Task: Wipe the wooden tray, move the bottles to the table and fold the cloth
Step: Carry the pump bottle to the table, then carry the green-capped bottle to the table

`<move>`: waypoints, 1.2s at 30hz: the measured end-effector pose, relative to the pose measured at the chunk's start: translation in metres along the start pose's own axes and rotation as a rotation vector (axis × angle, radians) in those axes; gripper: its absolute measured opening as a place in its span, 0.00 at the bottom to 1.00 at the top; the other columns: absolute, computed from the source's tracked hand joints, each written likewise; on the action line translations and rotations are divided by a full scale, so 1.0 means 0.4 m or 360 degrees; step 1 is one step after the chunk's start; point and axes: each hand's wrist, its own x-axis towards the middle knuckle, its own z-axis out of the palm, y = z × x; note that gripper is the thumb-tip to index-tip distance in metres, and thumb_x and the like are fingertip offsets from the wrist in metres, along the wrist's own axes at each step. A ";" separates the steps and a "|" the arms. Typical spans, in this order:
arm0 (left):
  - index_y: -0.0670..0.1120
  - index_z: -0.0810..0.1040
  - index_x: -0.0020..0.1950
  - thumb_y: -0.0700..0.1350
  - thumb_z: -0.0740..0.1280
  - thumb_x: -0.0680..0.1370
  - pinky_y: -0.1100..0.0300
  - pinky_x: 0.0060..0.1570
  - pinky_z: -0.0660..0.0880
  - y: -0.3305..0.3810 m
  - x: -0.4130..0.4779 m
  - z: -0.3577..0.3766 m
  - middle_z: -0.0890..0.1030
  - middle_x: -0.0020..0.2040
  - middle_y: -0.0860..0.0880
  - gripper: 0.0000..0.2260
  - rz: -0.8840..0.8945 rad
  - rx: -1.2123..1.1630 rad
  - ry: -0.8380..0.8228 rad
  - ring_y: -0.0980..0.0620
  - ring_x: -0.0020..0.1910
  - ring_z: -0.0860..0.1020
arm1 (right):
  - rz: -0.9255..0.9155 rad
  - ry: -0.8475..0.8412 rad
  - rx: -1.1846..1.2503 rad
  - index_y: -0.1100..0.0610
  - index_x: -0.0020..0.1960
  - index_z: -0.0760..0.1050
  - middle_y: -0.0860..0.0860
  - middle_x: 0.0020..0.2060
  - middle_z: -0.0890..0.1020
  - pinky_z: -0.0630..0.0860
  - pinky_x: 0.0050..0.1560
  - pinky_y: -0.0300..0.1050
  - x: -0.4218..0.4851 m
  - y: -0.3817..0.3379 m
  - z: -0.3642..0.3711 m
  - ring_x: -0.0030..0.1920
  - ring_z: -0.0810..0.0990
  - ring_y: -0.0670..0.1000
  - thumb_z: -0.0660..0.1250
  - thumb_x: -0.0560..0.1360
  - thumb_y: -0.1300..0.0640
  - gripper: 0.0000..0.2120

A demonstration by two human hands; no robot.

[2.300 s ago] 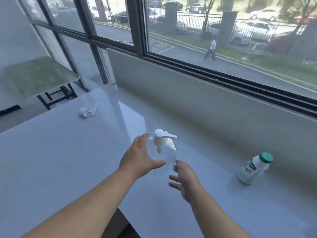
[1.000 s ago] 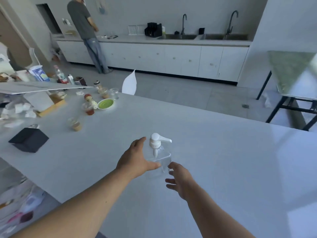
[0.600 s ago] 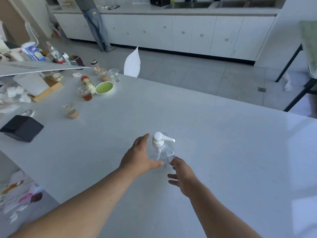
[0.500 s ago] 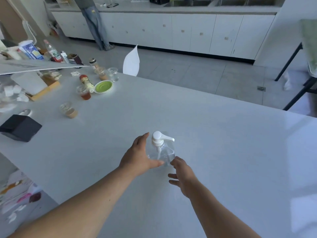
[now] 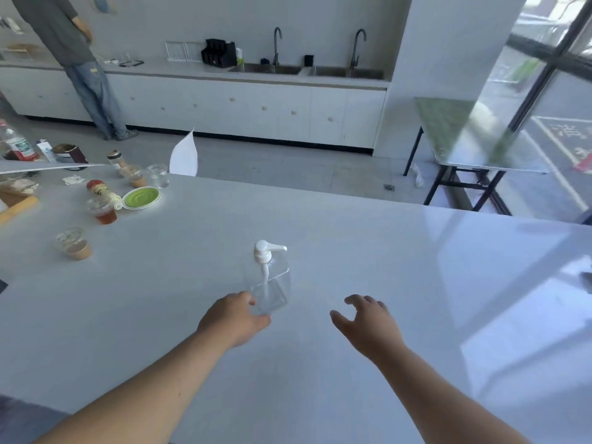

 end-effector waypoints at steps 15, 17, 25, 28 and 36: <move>0.56 0.67 0.77 0.68 0.70 0.70 0.51 0.63 0.73 0.580 -0.598 0.204 0.69 0.76 0.56 0.39 0.1461 0.0105 -0.0122 0.51 0.76 0.64 | 0.0804 0.0761 -0.0331 0.47 0.78 0.66 0.48 0.74 0.73 0.66 0.73 0.54 -0.899 0.446 -0.425 0.76 0.66 0.55 0.62 0.72 0.27 0.41; 0.57 0.66 0.77 0.69 0.69 0.69 0.51 0.62 0.73 0.655 -0.694 0.259 0.69 0.76 0.57 0.39 0.1584 0.0116 -0.0199 0.52 0.75 0.65 | 0.0939 0.0832 -0.0300 0.47 0.79 0.65 0.48 0.74 0.73 0.66 0.73 0.54 -1.030 0.521 -0.452 0.75 0.66 0.55 0.62 0.72 0.28 0.41; 0.57 0.66 0.78 0.69 0.70 0.69 0.50 0.67 0.71 0.895 -1.081 0.495 0.68 0.78 0.58 0.40 0.1960 0.0223 -0.0418 0.52 0.77 0.63 | 0.1386 0.0959 -0.0199 0.48 0.80 0.64 0.49 0.75 0.73 0.67 0.73 0.54 -1.485 0.801 -0.482 0.75 0.67 0.55 0.60 0.73 0.28 0.41; 0.57 0.66 0.78 0.67 0.71 0.69 0.50 0.65 0.71 0.980 -1.233 0.592 0.68 0.77 0.58 0.39 0.2048 0.0295 -0.0449 0.52 0.76 0.64 | 0.1508 0.1004 -0.0146 0.49 0.80 0.64 0.50 0.74 0.73 0.68 0.72 0.54 -1.645 0.923 -0.498 0.75 0.67 0.56 0.60 0.74 0.28 0.41; 0.55 0.66 0.79 0.67 0.71 0.72 0.48 0.69 0.71 1.205 -1.605 0.842 0.69 0.77 0.55 0.39 0.2240 0.0397 -0.0532 0.50 0.76 0.64 | 0.1780 0.1048 -0.0126 0.48 0.76 0.67 0.50 0.71 0.75 0.69 0.71 0.53 -1.999 1.230 -0.555 0.72 0.70 0.56 0.61 0.74 0.28 0.38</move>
